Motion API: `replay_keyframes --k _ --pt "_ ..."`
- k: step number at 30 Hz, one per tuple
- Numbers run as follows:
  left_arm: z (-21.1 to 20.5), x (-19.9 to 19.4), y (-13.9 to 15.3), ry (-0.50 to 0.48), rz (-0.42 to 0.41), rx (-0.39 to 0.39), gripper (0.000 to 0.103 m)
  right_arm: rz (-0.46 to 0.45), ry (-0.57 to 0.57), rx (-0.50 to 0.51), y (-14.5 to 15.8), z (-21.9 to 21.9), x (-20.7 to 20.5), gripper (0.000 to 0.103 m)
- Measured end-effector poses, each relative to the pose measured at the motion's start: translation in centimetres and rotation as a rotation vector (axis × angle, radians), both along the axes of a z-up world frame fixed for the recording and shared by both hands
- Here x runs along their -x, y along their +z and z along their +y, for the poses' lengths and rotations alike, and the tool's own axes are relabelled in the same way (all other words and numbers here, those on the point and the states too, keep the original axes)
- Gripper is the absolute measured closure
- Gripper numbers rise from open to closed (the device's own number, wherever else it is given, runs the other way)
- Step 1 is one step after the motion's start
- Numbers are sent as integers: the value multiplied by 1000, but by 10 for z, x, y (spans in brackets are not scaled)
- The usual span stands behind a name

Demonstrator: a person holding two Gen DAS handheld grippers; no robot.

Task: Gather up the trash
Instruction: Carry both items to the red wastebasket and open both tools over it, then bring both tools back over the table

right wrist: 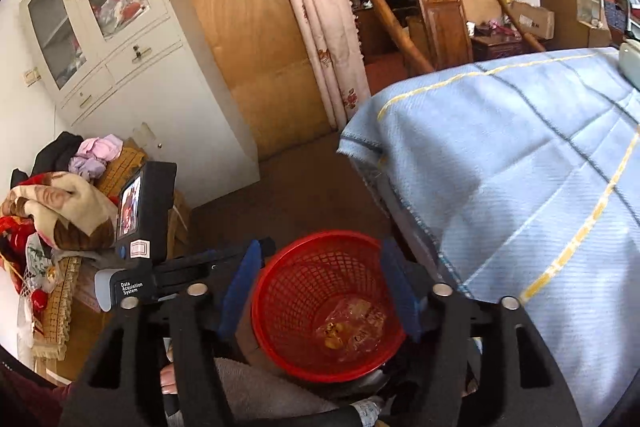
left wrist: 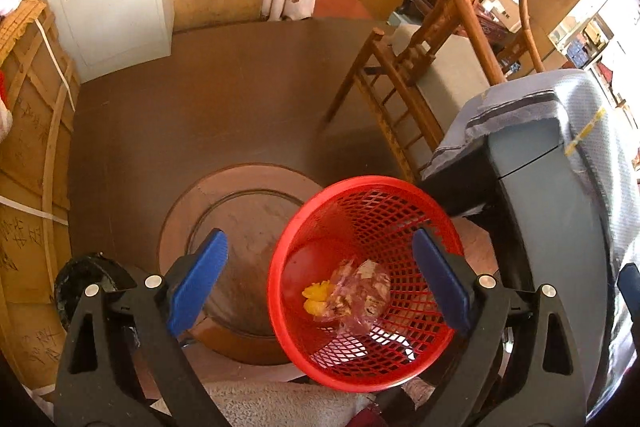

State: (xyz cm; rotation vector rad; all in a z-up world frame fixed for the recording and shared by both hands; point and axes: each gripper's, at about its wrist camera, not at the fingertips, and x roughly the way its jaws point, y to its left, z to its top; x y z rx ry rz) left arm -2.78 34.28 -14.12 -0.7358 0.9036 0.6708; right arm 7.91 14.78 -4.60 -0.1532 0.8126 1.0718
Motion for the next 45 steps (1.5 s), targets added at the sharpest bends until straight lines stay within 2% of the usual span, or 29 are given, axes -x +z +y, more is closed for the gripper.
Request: replay_keyframes --k 6,13,22,27,31,38,42,45 --pt "-17 -3 17 -42 -38 -41 13 -57 -64 -48 22 -33 8 28" --pt "-54 -3 56 -122 -111 -139 13 -141 -165 -115 52 -88 26 19" --pt "-116 1 106 -247 -202 -290 9 -268 -337 -219 87 -183 60 7" --pt "-149 1 124 -326 -238 -333 7 -305 -445 -265 97 -237 74 6" --pt "-175 -3 128 -414 -251 -335 7 -346 -580 -281 97 -292 82 6" --pt "-231 -30 124 -597 -217 -311 7 -371 -867 -260 77 -395 86 6" --pt "-260 -53 119 -686 -205 -308 7 -302 -1000 -239 53 -445 75 6" --pt "-282 -71 121 -731 -205 -331 7 -224 -1045 -259 39 -464 61 6"
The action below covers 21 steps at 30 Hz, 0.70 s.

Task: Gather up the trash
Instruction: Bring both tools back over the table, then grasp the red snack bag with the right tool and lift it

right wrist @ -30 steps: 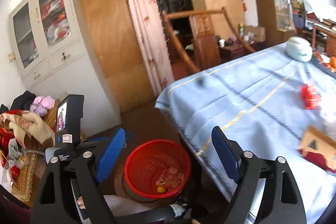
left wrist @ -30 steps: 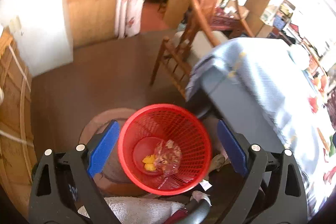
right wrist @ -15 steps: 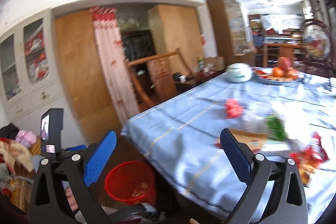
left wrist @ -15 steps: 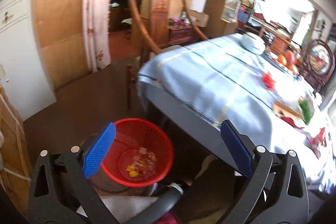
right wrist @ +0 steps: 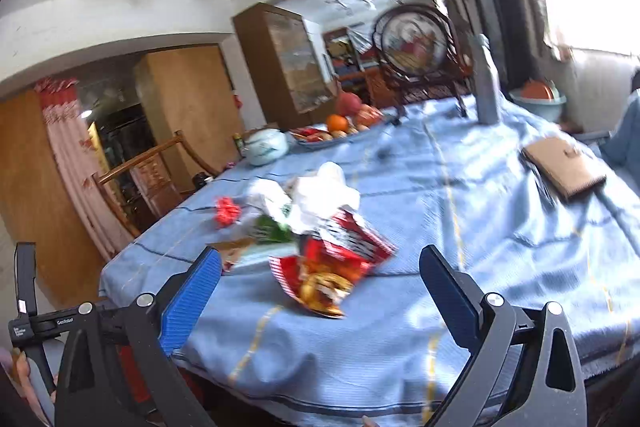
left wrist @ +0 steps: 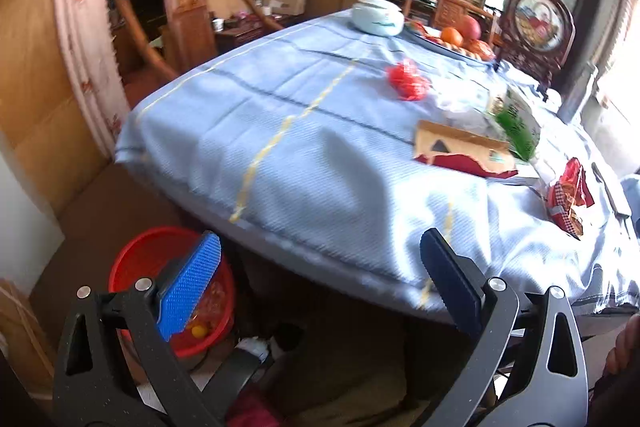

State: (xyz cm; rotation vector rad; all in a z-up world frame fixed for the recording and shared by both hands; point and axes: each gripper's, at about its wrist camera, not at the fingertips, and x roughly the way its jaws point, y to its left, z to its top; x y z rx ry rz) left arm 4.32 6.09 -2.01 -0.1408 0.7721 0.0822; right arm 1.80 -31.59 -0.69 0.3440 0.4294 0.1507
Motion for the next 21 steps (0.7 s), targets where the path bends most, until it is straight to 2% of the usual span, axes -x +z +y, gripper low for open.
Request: replay_keyframes --k 3,9,15,18,20,21 --pt "-18 -10 1 -38 -6 -16 7 55 16 -28 -14 -3 -16 6" --pt "-40 -40 5 -92 -17 -51 7 133 44 53 -27 35 -55 6" --pt "-44 -61 1 -138 1 -33 7 264 62 89 -42 61 -98 6" --pt "-52 -74 -3 -186 24 -15 7 244 89 66 -40 64 -99 6" --pt "-65 -84 -6 -227 35 -31 7 221 49 124 -36 64 -97 14" --pt "-70 -88 -8 -243 38 -42 7 217 41 147 -35 63 -97 34"
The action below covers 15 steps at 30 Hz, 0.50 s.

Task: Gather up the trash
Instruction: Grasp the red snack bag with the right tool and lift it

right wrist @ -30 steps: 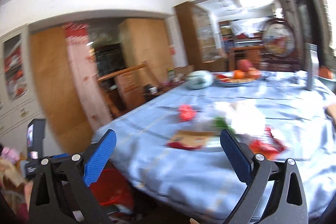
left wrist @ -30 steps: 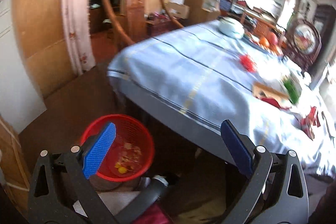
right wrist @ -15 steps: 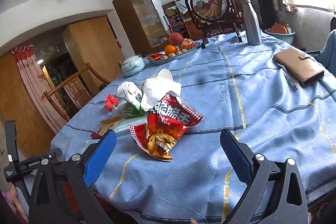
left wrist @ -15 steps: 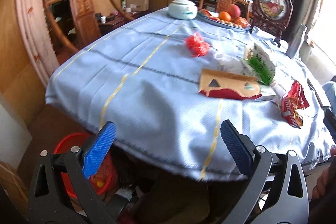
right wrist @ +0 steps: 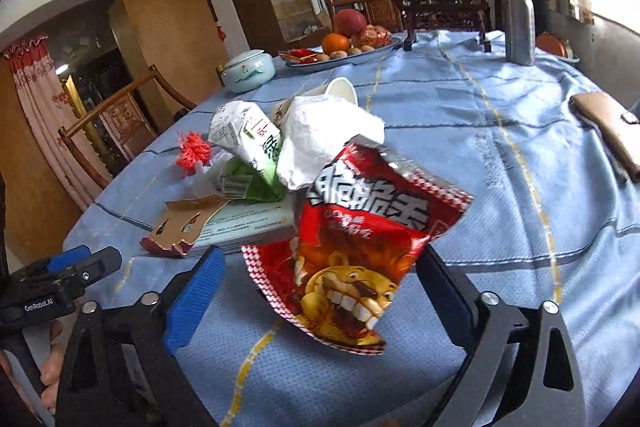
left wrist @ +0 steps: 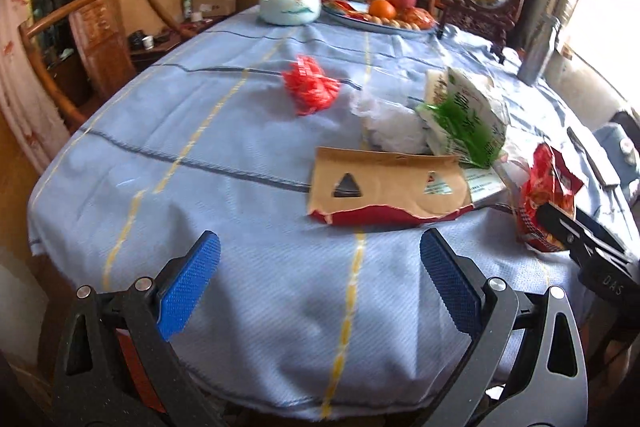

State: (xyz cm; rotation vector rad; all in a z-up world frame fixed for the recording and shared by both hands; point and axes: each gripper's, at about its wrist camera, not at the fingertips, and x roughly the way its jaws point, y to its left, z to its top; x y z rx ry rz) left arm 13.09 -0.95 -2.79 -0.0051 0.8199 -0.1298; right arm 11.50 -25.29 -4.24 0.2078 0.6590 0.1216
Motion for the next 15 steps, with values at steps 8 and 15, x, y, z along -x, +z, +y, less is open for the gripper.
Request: replay_keyframes --k 8,15 --pt "-37 -28 -8 -160 -14 -86 7 3 -3 -67 -3 -27 1 59" --pt "-54 -36 -5 -291 40 -1 7 -3 15 -142 -3 -35 2 43"
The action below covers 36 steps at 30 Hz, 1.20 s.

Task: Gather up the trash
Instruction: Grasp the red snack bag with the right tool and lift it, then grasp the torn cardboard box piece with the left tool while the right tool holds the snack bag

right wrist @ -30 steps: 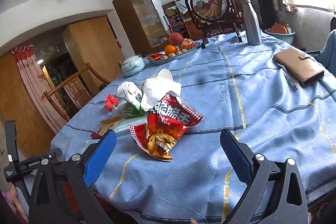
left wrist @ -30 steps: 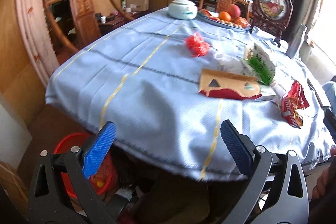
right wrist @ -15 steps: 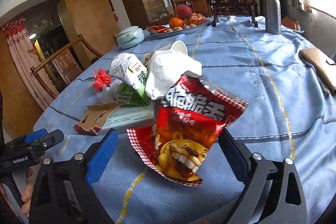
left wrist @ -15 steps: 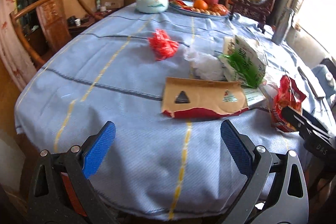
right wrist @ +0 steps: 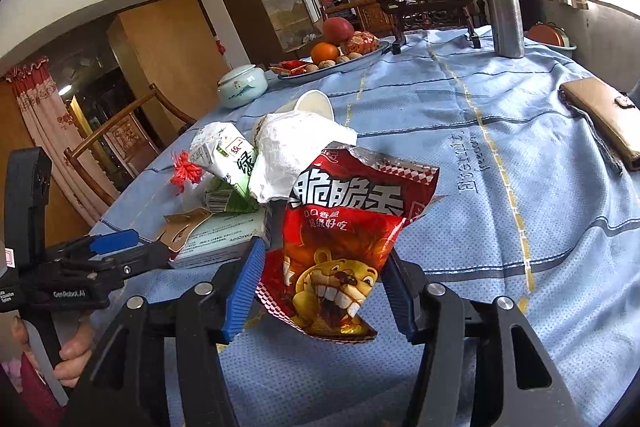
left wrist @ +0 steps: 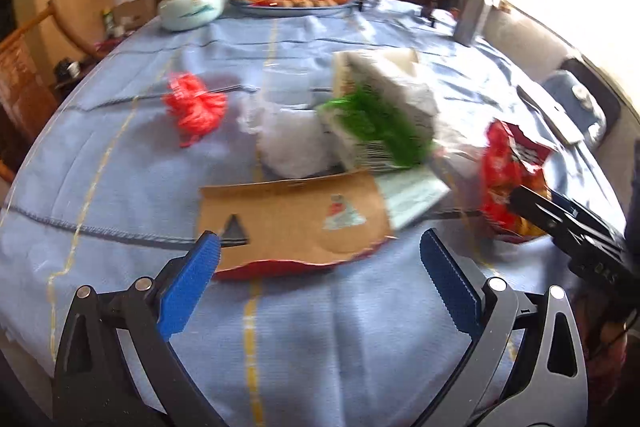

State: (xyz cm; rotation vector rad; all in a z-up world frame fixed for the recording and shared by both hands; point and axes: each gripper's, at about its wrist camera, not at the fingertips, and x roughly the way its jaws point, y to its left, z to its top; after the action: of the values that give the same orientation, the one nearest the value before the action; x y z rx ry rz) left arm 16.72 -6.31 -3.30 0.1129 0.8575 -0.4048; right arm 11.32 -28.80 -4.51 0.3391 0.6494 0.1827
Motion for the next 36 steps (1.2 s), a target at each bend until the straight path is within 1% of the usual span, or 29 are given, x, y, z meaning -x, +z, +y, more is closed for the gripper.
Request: replay_keyframes --k 2,3,4,5,7,8,9,11,12,14,15,16,19,21,22,23,24,25,26,29,32,33,35,36 --pt "-11 0 -3 -16 -26 -58 7 4 5 -10 0 -1 -1 41" --pt "-14 -4 -7 -7 -23 -80 7 4 8 -8 0 -1 -1 41" --pt "-14 -9 -10 5 -10 -87 7 1 10 -5 0 0 0 40" --pt "-12 -15 -14 21 9 -83 7 -1 11 0 0 0 0 40" --pt "-1 -24 -19 54 59 -46 7 -7 16 12 1 2 0 39" --pt "6 -26 -20 62 71 -17 7 -9 18 15 1 3 0 39" --pt "14 -26 -19 69 66 15 9 -11 20 16 1 3 0 39" --pt "26 -23 -13 82 35 36 25 -15 21 16 1 3 0 39" --pt "33 -20 -10 84 20 53 29 -17 21 15 2 2 0 39" --pt "47 -14 -3 89 3 92 43 -22 21 17 2 3 1 39" --pt "55 -11 1 88 -4 114 45 -23 19 21 2 3 1 39" --pt "59 -9 3 90 -7 129 52 -28 19 28 2 4 2 39" --pt "70 -5 8 93 -3 181 53 -31 14 61 2 9 3 41" --pt "75 -5 12 106 -8 179 52 -31 10 83 3 11 3 41" --pt "75 -5 14 113 -19 164 48 -30 9 87 3 11 3 41" --pt "73 -5 15 117 -38 142 35 -28 6 86 3 11 3 41" --pt "70 -5 15 113 -64 103 24 -28 3 83 3 10 3 41" --pt "66 -6 14 113 -80 62 7 -25 1 77 3 9 3 41" --pt "65 -5 13 113 -91 31 7 -23 -1 72 3 8 3 41" --pt "58 -7 8 43 -104 -61 7 -18 1 72 2 8 3 41" --pt "53 -10 -2 -97 -143 -180 7 -16 8 85 3 11 2 41" --pt "52 -13 -7 -158 -146 -219 7 -16 10 86 3 11 2 41" --pt "52 -20 -13 -225 -139 -260 7 -12 13 81 2 10 2 41" --pt "52 -23 -15 -277 -120 -274 7 -9 13 75 2 9 1 41"
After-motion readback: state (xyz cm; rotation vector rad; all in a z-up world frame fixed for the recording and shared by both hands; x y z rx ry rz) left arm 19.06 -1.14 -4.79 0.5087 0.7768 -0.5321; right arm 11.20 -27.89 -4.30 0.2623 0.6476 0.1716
